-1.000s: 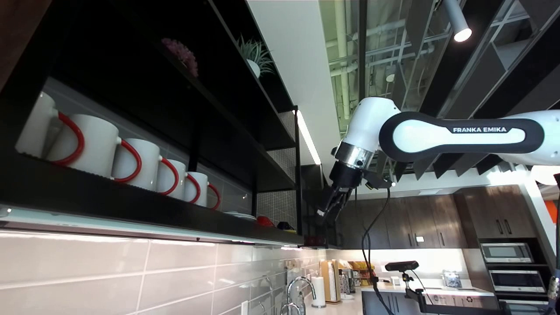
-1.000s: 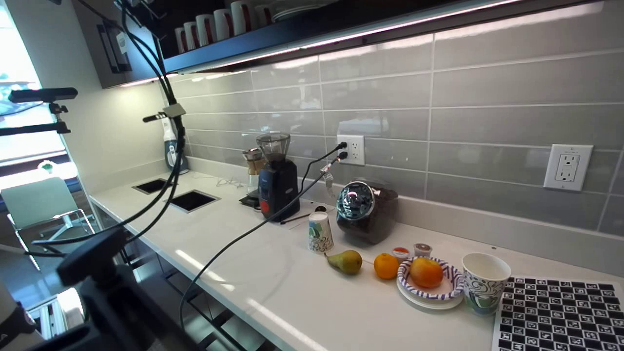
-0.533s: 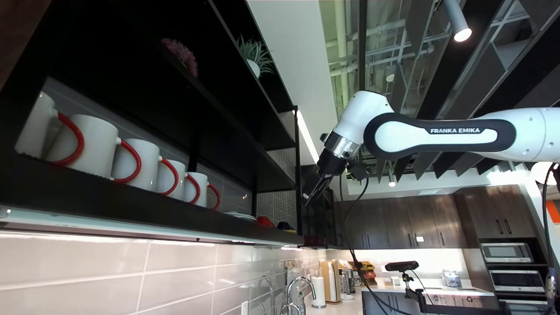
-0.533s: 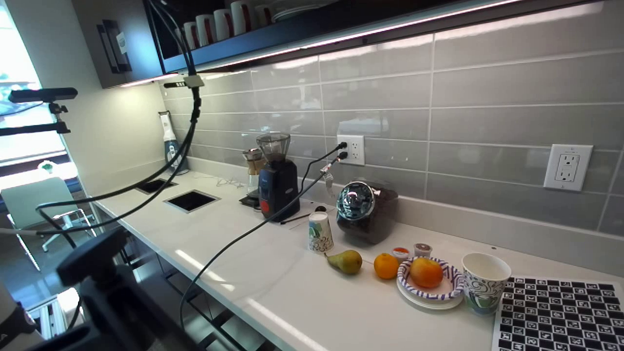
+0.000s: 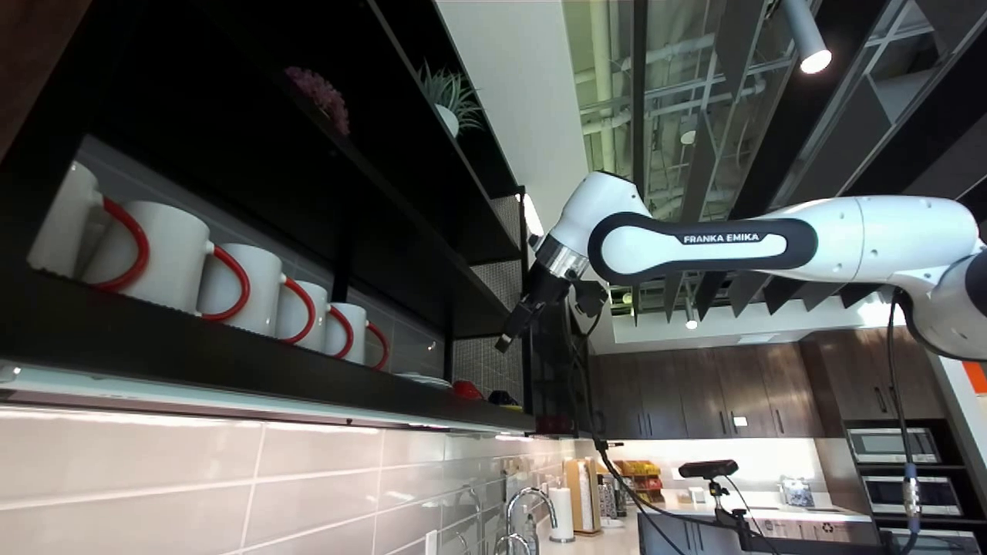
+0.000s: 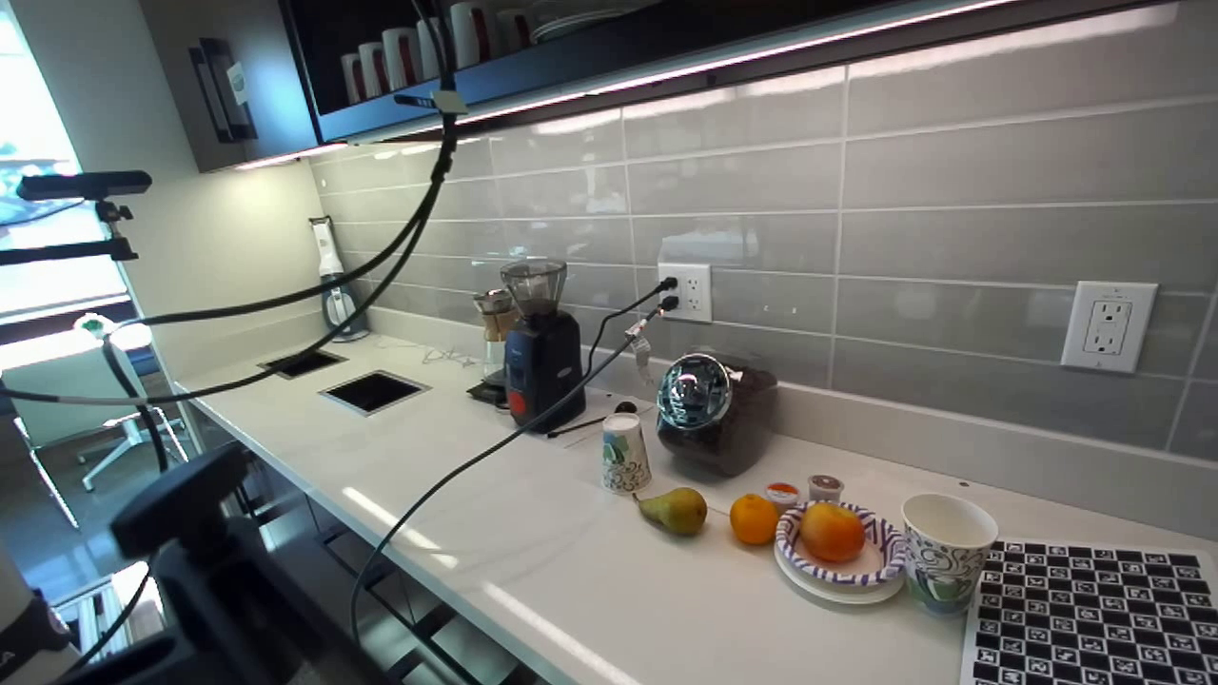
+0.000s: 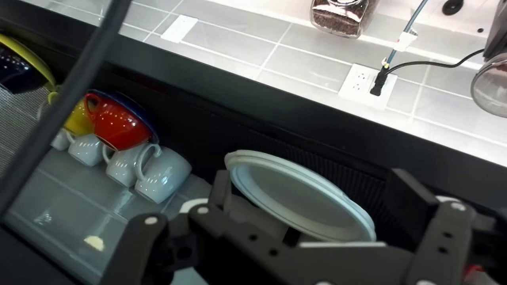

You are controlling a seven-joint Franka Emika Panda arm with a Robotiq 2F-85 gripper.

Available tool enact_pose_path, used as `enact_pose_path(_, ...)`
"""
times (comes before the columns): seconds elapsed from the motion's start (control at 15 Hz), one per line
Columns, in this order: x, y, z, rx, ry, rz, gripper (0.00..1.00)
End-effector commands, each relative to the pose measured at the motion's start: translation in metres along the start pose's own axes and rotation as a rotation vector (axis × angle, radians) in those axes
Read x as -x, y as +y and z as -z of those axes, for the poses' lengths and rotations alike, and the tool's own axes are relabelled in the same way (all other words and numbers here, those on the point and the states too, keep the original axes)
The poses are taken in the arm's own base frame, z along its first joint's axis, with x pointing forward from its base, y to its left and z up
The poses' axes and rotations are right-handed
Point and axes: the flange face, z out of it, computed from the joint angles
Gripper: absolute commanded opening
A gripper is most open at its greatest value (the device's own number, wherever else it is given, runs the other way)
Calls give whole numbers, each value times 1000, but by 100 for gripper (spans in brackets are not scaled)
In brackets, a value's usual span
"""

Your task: Move a plate from the bottom shelf and place it on the counter top

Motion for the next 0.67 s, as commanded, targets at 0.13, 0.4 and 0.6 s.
enact_pose_path(0.13, -3, 1, 1, 1, 2, 1, 100)
enact_pose_path(0.4, -4, 2, 2, 2, 4, 1, 100)
enact_pose_path(0.6, -18, -7, -3, -83, 78, 60, 100)
